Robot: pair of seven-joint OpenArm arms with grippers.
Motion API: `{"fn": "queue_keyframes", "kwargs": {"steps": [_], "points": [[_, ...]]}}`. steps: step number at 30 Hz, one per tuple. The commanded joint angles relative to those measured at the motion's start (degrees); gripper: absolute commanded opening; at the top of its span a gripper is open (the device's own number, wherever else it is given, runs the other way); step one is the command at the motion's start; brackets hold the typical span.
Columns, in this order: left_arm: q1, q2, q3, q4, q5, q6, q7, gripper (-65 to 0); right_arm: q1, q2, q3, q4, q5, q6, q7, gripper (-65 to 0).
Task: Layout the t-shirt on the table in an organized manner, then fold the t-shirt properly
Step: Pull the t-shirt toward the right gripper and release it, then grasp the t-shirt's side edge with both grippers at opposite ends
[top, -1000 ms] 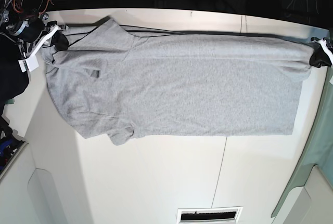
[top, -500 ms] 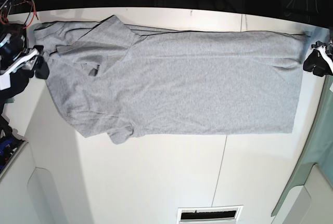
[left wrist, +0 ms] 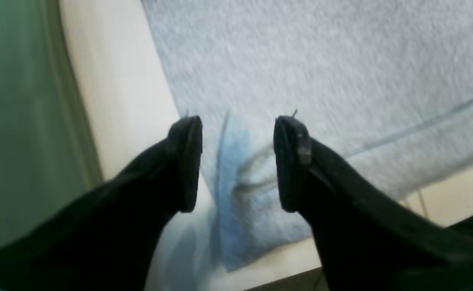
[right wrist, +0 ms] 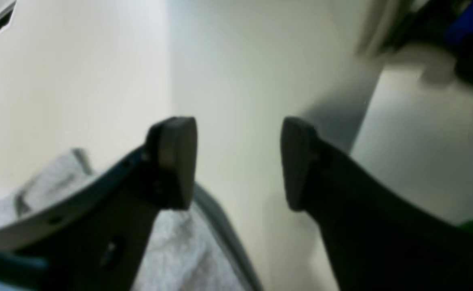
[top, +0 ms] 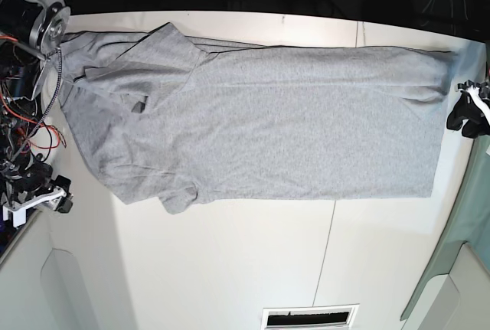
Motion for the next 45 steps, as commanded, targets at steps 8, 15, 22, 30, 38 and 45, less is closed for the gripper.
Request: {"fn": "queue_keyframes", "kwargs": {"steps": [8, 15, 22, 30, 38, 45], "points": [[-20.4, -1.1, 6.3, -18.0, 1.2, 2.4, -6.7, -33.4, 0.6, -0.9, -3.3, -6.4, 1.0, 2.7, 0.0, -32.3], [-38.2, 5.2, 19.6, -43.8, 6.5, 2.5, -16.2, -33.4, -0.8, -5.0, -3.9, -6.4, 2.3, 4.6, -3.4, -32.3], [-46.6, 12.4, 21.9, -61.5, 9.1, 6.1, -21.1, -33.4, -1.1, -7.5, -3.9, -6.1, 5.8, 8.1, -8.2, -32.3], [-47.0, 14.8, 21.9, -59.6, 10.5, 6.1, -20.7, -33.7, -1.0, -8.5, -3.9, -3.1, 8.3, 9.2, -11.7, -33.9], [-47.0, 14.5, 21.9, -58.0, 15.0, 5.6, -17.4, -65.0, -1.0, -8.3, -3.9, 1.8, 8.3, 9.2, -14.6, -65.0], [-45.6, 7.4, 21.9, -52.0, 2.2, -6.2, -10.1, -65.0, -2.0, -7.6, -3.9, 12.8, 13.8, 9.3, -23.8, -65.0]]}}
